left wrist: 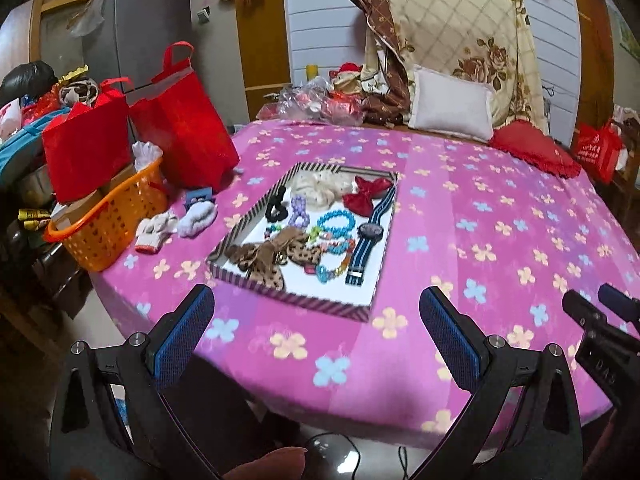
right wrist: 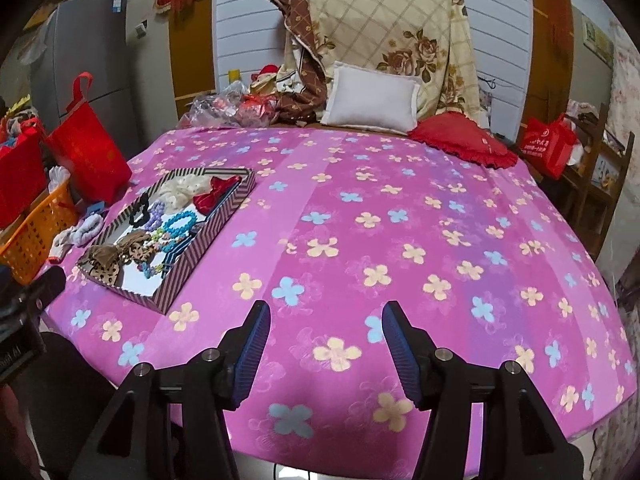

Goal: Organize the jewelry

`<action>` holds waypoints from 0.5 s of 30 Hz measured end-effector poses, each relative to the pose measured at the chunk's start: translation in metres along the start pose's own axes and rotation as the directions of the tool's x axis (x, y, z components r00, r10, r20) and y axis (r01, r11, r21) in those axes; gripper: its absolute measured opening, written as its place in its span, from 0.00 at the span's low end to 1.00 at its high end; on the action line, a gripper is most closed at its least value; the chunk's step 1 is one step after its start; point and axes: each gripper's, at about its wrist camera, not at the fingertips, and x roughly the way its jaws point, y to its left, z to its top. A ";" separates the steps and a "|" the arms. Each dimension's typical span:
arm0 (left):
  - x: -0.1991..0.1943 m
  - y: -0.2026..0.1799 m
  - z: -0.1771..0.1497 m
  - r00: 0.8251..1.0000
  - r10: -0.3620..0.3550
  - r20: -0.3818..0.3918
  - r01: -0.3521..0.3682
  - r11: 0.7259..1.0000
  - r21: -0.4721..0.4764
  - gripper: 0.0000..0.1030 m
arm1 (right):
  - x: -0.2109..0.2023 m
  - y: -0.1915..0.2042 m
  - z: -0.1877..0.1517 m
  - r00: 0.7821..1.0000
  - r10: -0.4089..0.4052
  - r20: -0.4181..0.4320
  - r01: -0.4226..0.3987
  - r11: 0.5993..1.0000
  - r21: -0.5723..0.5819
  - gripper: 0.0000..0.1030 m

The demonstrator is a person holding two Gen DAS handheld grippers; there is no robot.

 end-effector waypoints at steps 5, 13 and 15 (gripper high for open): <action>0.005 0.017 -0.008 0.999 0.017 -0.029 -0.017 1.000 0.001 1.00 | -0.003 0.032 -0.003 1.000 0.004 0.004 -0.003 0.998 -0.069 0.54; 0.013 0.048 -0.022 0.998 0.039 -0.055 -0.039 0.999 -0.007 1.00 | 0.004 0.069 -0.005 0.999 0.003 -0.042 -0.008 0.992 -0.126 0.54; 0.017 0.056 -0.024 0.997 0.039 -0.068 -0.040 0.999 -0.017 1.00 | 0.007 0.079 -0.002 0.999 -0.001 -0.055 -0.007 0.990 -0.137 0.54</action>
